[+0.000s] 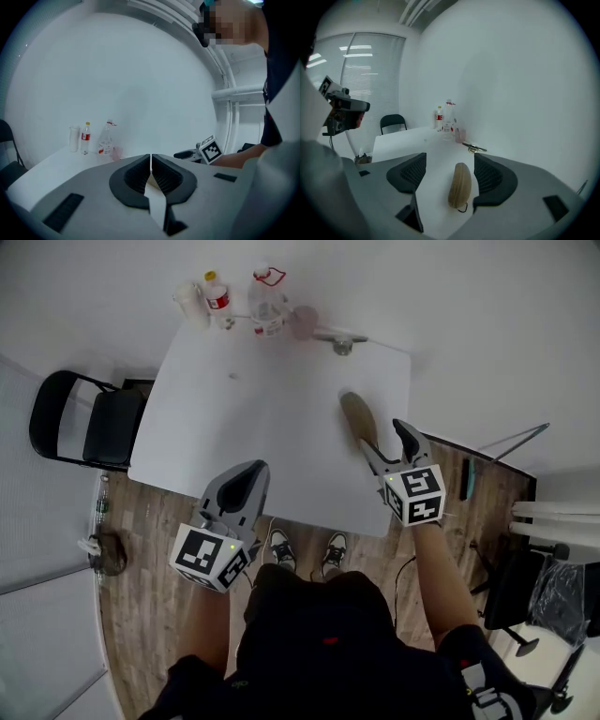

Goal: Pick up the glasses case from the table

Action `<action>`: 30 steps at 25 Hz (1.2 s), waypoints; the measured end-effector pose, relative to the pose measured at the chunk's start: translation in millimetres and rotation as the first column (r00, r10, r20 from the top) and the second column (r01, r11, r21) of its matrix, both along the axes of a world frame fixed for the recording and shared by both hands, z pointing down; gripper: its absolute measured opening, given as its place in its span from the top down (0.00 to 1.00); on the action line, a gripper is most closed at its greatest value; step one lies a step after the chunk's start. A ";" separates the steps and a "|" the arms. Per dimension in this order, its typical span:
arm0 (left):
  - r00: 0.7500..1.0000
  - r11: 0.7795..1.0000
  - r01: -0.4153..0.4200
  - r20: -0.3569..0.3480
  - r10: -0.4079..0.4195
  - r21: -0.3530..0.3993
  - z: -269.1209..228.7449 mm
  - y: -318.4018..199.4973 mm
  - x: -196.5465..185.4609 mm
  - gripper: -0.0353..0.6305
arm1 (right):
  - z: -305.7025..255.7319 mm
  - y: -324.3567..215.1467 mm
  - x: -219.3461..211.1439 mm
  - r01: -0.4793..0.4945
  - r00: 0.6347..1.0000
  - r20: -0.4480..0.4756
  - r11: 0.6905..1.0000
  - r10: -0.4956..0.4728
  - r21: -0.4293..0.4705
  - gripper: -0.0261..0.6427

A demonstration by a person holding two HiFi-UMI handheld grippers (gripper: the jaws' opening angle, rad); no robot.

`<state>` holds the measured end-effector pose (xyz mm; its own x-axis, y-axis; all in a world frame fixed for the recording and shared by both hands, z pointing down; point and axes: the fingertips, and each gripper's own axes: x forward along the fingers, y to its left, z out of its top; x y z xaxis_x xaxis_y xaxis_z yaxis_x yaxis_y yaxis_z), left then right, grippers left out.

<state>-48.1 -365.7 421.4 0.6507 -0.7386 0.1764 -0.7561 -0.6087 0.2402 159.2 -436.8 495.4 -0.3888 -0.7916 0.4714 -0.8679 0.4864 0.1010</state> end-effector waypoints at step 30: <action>0.996 0.989 0.081 0.034 -0.077 -0.122 53.9 -26.6 -34.7 0.90 | 211.0 -96.4 16.7 -0.167 0.982 -0.147 0.898 0.116 -0.406 0.42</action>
